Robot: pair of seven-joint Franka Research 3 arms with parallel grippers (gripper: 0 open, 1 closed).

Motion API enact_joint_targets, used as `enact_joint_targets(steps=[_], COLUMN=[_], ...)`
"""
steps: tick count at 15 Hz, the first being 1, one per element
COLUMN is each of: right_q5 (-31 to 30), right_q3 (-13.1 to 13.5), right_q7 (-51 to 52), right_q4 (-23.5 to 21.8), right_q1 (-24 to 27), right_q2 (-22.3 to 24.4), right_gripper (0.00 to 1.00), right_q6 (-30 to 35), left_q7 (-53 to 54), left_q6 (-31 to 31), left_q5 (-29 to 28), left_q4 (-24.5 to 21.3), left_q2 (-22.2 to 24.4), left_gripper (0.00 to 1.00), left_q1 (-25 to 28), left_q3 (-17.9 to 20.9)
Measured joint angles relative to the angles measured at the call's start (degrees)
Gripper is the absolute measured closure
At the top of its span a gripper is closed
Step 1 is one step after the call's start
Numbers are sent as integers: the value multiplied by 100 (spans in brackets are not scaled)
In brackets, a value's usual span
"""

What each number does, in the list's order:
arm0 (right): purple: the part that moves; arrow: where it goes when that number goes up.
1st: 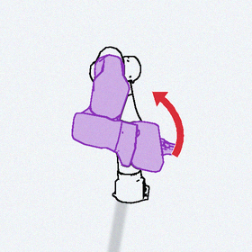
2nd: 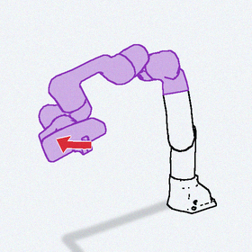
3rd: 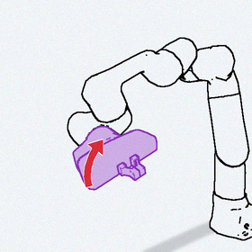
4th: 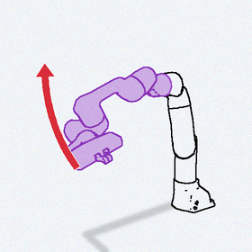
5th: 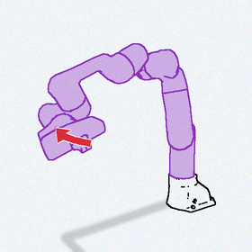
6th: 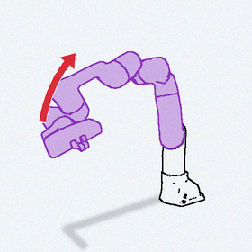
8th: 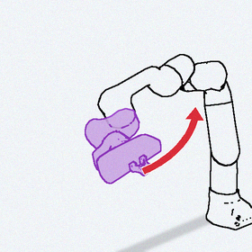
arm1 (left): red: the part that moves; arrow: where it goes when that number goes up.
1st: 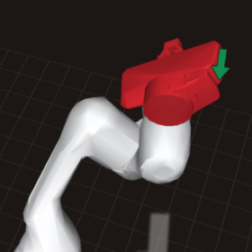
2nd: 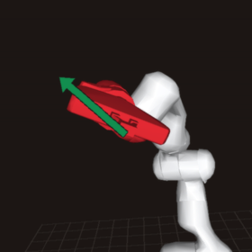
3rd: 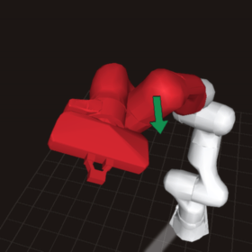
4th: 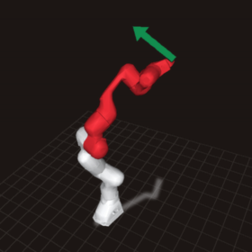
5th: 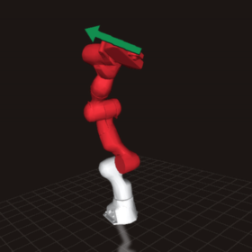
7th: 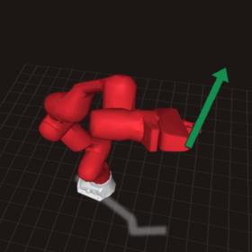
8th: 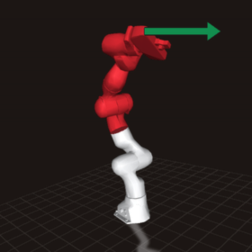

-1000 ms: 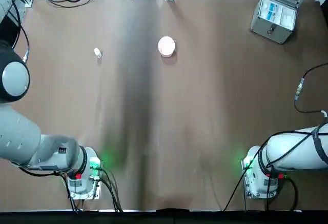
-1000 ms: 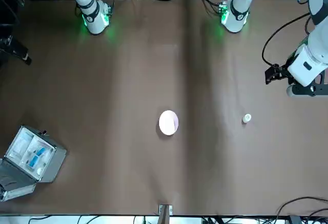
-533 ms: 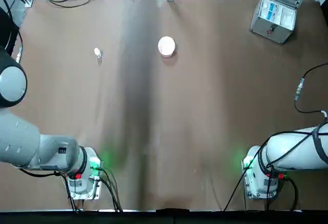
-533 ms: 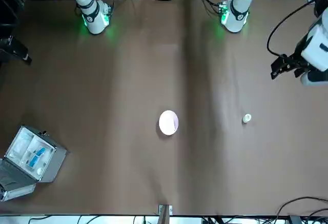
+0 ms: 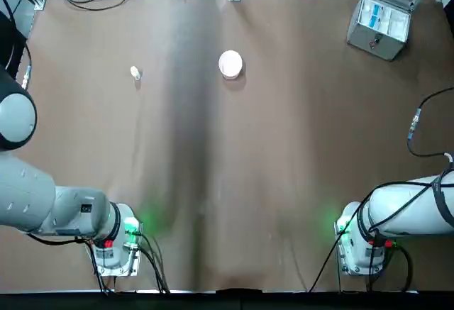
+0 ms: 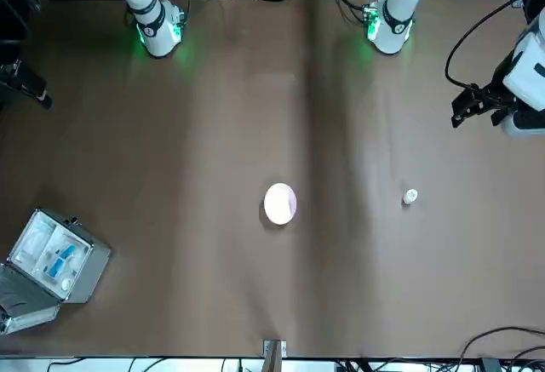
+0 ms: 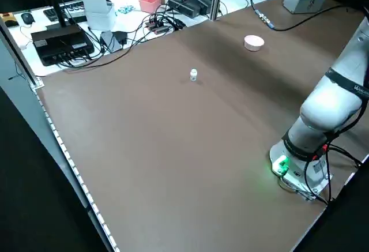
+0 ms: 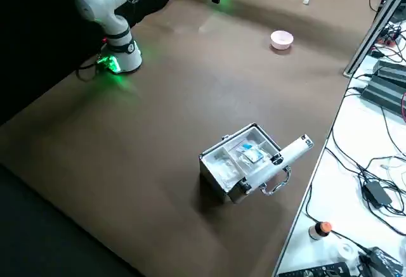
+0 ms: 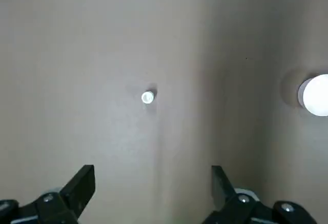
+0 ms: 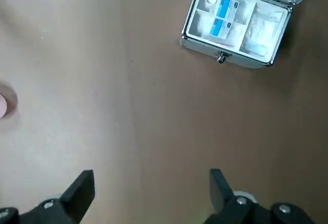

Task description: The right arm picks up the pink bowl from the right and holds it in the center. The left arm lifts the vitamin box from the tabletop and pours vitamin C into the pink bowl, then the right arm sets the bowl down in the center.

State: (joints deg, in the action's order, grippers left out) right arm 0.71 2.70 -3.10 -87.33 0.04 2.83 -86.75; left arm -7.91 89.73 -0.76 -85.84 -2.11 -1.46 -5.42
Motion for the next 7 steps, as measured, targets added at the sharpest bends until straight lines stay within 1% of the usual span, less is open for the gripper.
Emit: enact_joint_targets(steps=[7], right_q5=[-6], right_q3=[-17], right_q7=[6], right_q4=[1], right_q1=[-14], right_q2=[0], right_gripper=[1], right_q6=[-57], left_q7=[24], left_q6=[68], left_q5=[5], left_q4=[-4], left_q2=[-170], left_gripper=[0], left_q1=[177], left_q3=[11])
